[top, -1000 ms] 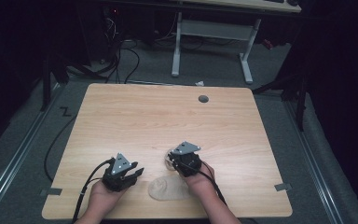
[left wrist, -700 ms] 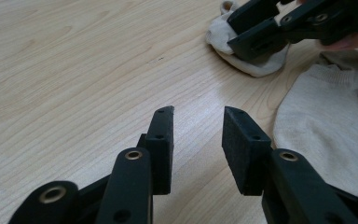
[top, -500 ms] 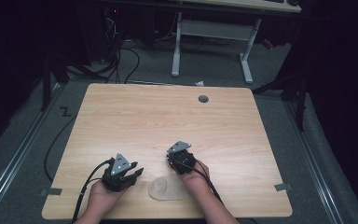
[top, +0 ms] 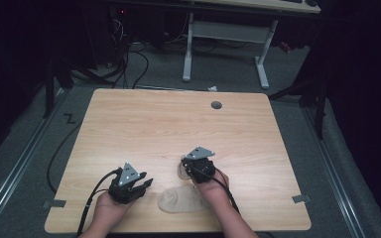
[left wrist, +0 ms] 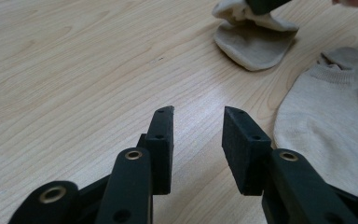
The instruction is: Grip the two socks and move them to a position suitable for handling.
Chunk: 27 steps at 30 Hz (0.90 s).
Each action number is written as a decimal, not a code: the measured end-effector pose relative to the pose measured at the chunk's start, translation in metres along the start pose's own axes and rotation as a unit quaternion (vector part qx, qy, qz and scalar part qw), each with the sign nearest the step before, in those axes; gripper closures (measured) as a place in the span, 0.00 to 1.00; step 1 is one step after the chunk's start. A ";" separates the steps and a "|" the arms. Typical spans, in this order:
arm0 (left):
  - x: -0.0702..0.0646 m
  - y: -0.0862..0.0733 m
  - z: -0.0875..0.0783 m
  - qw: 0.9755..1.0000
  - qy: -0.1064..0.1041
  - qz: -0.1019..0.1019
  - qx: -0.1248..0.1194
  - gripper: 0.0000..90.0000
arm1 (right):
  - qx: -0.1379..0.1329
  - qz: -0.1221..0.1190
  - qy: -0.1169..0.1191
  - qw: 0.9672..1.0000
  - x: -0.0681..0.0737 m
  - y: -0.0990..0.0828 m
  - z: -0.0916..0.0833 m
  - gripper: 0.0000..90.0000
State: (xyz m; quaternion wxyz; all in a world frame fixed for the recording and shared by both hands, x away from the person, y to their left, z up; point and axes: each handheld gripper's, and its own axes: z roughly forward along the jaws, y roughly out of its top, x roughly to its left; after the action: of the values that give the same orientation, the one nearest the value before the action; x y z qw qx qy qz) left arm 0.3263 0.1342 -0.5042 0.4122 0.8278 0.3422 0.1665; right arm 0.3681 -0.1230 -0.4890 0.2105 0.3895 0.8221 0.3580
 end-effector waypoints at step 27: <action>-0.002 0.000 0.006 1.000 0.005 0.006 0.011 0.71 | -0.024 0.092 -0.067 0.993 -0.070 -0.061 -0.053 0.94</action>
State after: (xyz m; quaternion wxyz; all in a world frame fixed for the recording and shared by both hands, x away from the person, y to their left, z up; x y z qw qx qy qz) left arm 0.3283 0.1299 -0.5081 0.4004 0.8335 0.3408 0.1696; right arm 0.3479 -0.2279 -0.4956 0.2405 0.4814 0.7579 0.3689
